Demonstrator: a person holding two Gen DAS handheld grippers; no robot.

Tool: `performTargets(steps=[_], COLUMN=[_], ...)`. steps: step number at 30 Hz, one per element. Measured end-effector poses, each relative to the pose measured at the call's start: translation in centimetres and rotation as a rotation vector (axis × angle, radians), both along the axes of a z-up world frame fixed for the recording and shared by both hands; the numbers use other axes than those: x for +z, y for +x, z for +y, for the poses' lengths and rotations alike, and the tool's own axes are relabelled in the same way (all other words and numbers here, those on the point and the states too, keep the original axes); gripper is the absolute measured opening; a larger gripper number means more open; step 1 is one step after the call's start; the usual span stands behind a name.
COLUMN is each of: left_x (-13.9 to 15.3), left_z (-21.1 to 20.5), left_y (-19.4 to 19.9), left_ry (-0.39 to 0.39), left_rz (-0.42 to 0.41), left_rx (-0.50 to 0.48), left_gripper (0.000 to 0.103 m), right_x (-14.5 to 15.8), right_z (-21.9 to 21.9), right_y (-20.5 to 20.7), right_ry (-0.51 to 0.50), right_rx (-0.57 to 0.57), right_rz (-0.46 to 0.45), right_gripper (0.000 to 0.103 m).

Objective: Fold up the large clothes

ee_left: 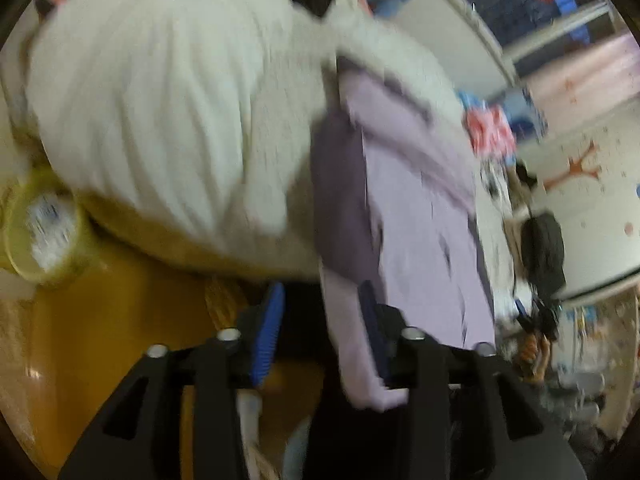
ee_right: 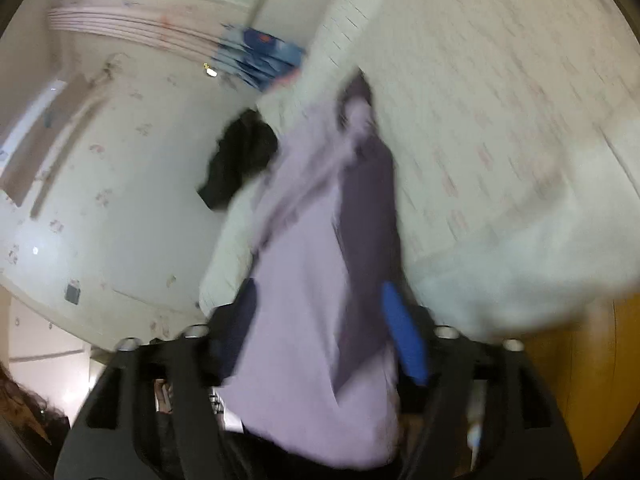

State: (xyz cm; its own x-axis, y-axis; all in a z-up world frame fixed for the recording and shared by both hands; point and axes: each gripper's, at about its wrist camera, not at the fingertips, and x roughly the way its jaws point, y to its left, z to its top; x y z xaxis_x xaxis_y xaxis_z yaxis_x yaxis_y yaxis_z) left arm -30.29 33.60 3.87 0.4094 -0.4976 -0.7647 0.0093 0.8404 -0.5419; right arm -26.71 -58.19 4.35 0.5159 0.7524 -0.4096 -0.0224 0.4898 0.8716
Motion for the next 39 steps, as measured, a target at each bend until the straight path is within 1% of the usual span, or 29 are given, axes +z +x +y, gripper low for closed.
performTargets(steps=[1, 2, 3, 4, 6, 8, 10, 13, 15, 16, 17, 18, 20, 21, 22, 24, 26, 27, 28, 29, 30, 31, 32, 33, 34, 35, 36, 37, 39], left_x=[1.2, 2.0, 2.0, 1.8, 0.7, -0.9, -1.8, -4.1, -6.0, -6.4, -7.1, -7.5, -8.8, -9.6, -10.1, -11.1, -11.9, -12.1, -12.6, -12.7, -12.8, -12.7, -12.5, -11.8, -10.7, -9.4, -8.5, -6.5, -3.3], left_z=[-0.3, -1.1, -1.5, -3.0, -6.1, -8.7, -10.4, -12.8, -13.5, -13.5, -13.7, -13.6, -14.1, -14.7, -15.0, -16.7, -18.3, -18.6, -18.8, -18.9, -18.9, -19.2, -19.4, -19.8, -20.2, -20.2, -20.1, -20.3, -21.1], left_y=[1.4, 3.1, 4.2, 6.5, 10.9, 15.0, 18.4, 23.9, 27.2, 27.9, 28.9, 29.9, 31.9, 32.9, 33.4, 34.4, 35.0, 35.1, 35.4, 35.5, 35.6, 35.6, 35.5, 35.2, 34.6, 34.0, 33.6, 33.0, 31.8], left_ry=[0.001, -0.005, -0.014, -0.026, -0.027, -0.019, -0.015, -0.024, -0.017, -0.010, -0.007, -0.007, -0.038, -0.069, -0.076, 0.004, 0.072, 0.082, 0.059, 0.046, 0.030, 0.017, 0.013, 0.017, 0.010, -0.026, -0.065, -0.122, -0.153], left_rz=[-0.041, -0.073, -0.087, -0.094, -0.083, -0.071, -0.065, -0.049, -0.041, -0.041, -0.040, -0.036, -0.023, -0.008, 0.005, 0.035, 0.040, 0.045, 0.061, 0.071, 0.083, 0.086, 0.078, 0.062, 0.029, -0.008, -0.037, -0.090, -0.179], left_rx=[0.015, 0.014, 0.005, -0.008, -0.029, -0.034, -0.028, -0.010, 0.014, 0.030, 0.041, 0.044, 0.053, 0.044, 0.033, 0.011, -0.012, -0.007, 0.004, 0.013, 0.022, 0.020, 0.016, 0.010, 0.000, -0.008, -0.014, -0.026, -0.051], left_gripper=[0.056, 0.059, 0.060, 0.060, 0.060, 0.060, 0.060, 0.060, 0.059, 0.060, 0.060, 0.060, 0.060, 0.060, 0.065, 0.068, 0.074, 0.076, 0.077, 0.077, 0.078, 0.077, 0.075, 0.067, 0.059, 0.055, 0.046, 0.041, 0.037], right_x=[0.4, 0.5, 0.4, 0.0, -1.3, -2.8, -4.4, -6.8, -8.1, -8.9, -9.5, -10.2, -11.1, -11.3, -11.4, -11.3, -12.5, -13.2, -13.6, -13.6, -13.5, -13.2, -12.7, -12.2, -11.5, -10.3, -8.9, -7.0, -3.6], right_z=[0.6, 1.2, 2.1, 3.1, 5.8, 8.7, 10.1, 11.3, 11.7, 12.0, 12.3, 12.6, 13.2, 13.4, 13.7, 13.3, 12.3, 12.2, 12.4, 12.7, 13.3, 13.8, 13.9, 13.9, 13.5, 13.2, 12.9, 12.7, 12.9], right_y=[2.4, 4.2, 6.6, 9.1, 15.2, 19.7, 24.4, 28.7, 30.6, 31.8, 32.6, 33.5, 34.8, 35.1, 35.5, 35.7, 35.8, 36.0, 36.1, 36.3, 36.5, 36.7, 36.5, 36.3, 36.0, 35.6, 35.0, 34.6, 33.8], right_ry=[0.001, -0.004, -0.007, -0.009, -0.037, -0.084, -0.119, -0.186, -0.205, -0.214, -0.219, -0.224, -0.230, -0.236, -0.266, -0.315, -0.270, -0.261, -0.258, -0.256, -0.241, -0.254, -0.253, -0.243, -0.229, -0.199, -0.177, -0.161, -0.172], right_rx=[0.006, 0.012, 0.026, 0.041, 0.058, 0.058, 0.054, 0.044, 0.043, 0.045, 0.051, 0.062, 0.079, 0.087, 0.098, 0.086, 0.064, 0.064, 0.073, 0.086, 0.117, 0.118, 0.118, 0.116, 0.114, 0.106, 0.103, 0.108, 0.124], right_rz=[-0.016, -0.020, -0.018, -0.013, 0.010, 0.032, 0.065, 0.094, 0.108, 0.122, 0.130, 0.136, 0.132, 0.125, 0.118, 0.121, 0.164, 0.174, 0.165, 0.147, 0.117, 0.099, 0.078, 0.054, 0.031, -0.010, -0.045, -0.098, -0.175], right_gripper=[0.076, 0.077, 0.079, 0.081, 0.081, 0.081, 0.081, 0.081, 0.081, 0.081, 0.083, 0.089, 0.097, 0.097, 0.097, 0.097, 0.097, 0.097, 0.097, 0.094, 0.070, 0.054, 0.048, 0.039, 0.034, 0.033, 0.032, 0.031, 0.031])
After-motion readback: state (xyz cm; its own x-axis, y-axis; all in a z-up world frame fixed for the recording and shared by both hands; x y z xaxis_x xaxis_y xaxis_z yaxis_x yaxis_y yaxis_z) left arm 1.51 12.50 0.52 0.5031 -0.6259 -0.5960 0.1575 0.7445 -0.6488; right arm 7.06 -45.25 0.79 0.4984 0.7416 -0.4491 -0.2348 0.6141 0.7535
